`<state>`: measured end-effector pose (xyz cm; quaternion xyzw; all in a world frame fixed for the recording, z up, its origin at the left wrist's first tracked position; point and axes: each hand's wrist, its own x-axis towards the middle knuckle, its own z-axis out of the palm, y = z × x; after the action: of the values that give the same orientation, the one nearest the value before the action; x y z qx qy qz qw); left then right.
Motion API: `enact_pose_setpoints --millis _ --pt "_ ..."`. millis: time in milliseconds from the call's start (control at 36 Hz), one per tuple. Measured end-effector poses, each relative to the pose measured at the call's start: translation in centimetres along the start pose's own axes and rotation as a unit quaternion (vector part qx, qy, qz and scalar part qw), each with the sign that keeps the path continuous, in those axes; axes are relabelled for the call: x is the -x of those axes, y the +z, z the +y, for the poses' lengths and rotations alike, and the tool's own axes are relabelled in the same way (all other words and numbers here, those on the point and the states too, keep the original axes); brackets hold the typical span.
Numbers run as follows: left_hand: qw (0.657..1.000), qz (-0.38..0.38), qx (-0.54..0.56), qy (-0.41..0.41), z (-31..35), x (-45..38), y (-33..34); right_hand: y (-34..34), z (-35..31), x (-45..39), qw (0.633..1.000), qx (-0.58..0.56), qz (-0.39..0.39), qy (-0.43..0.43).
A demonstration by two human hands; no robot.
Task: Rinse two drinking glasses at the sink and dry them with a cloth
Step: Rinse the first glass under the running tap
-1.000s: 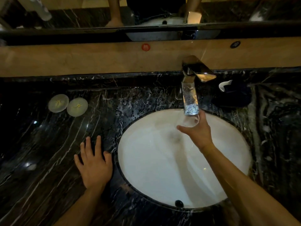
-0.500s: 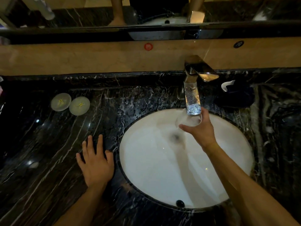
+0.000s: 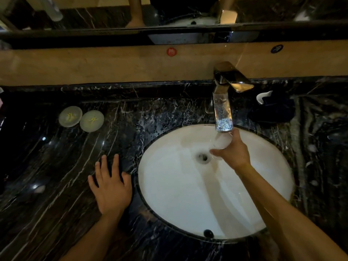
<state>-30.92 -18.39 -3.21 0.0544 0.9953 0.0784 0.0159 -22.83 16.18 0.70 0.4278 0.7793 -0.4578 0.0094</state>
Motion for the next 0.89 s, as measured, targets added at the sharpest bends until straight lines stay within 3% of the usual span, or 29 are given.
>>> enact_pose_setpoints --millis 83,167,250,333,389,472,556,639,778,889 --pt "1.0 0.002 0.001 0.002 0.0 0.0 0.0 -0.7 0.0 -0.5 0.997 0.049 -0.065 0.002" --pt "1.0 0.001 -0.004 0.002 -0.1 0.0 0.1 -0.8 0.6 -0.5 0.994 -0.04 -0.104 0.006" --pt "1.0 0.001 -0.001 0.002 0.0 0.0 0.0 -0.1 0.9 0.0 0.993 -0.115 -0.038 0.006" --pt "1.0 -0.001 0.003 0.001 0.0 0.0 -0.1 0.5 0.4 0.2 0.998 -0.059 0.017 0.004" --pt "1.0 -0.006 0.005 -0.001 0.0 0.0 -0.1 0.4 0.4 0.2 1.0 0.005 -0.007 -0.007" --pt "1.0 -0.007 0.005 -0.002 -0.1 -0.1 0.0 0.2 1.0 0.4 0.998 -0.016 -0.056 -0.013" --pt "1.0 -0.007 0.005 -0.004 -0.1 -0.1 0.1 0.9 1.3 0.9 0.996 -0.078 -0.033 0.002" --pt "1.0 -0.003 0.007 -0.002 0.0 0.0 0.1 1.6 1.0 1.0 0.999 -0.045 -0.001 -0.007" --pt "1.0 0.002 0.005 0.001 -0.1 0.0 0.0 1.5 1.2 0.7 0.998 -0.027 -0.062 -0.003" --pt "1.0 0.005 0.005 0.003 0.0 0.0 0.0 2.3 1.0 1.2 0.996 -0.088 0.026 -0.003"
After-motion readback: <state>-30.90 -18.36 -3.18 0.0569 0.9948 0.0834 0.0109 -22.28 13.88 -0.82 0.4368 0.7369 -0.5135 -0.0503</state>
